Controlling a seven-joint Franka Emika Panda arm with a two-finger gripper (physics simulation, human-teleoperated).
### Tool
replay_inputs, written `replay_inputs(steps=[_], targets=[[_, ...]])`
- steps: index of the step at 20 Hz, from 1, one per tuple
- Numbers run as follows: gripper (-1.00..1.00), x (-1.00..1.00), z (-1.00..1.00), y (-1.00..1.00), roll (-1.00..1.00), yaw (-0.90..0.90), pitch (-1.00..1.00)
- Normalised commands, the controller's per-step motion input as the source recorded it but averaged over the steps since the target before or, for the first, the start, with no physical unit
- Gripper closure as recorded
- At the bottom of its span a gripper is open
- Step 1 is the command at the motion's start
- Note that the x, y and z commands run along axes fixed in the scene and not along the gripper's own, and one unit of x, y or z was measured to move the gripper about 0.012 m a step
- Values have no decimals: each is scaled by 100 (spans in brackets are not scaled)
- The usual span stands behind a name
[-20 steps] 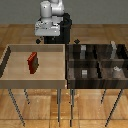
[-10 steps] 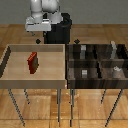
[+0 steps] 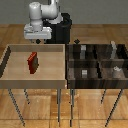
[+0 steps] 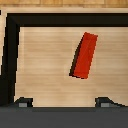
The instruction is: Place the box of cereal into the appropriate compartment.
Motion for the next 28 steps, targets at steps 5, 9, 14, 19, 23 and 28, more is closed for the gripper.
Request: replay_inputs(steps=[5, 9, 14, 19, 23, 28], targets=[[-100, 20, 0, -50, 0, 0, 0], [-100, 75, 0, 0, 0, 0, 0], [-100, 40, 0, -20, 0, 0, 0], [-100, 0, 0, 0, 0, 0, 0], [-100, -25, 0, 25, 0, 0, 0], [-100, -20, 0, 0, 0, 0, 0]])
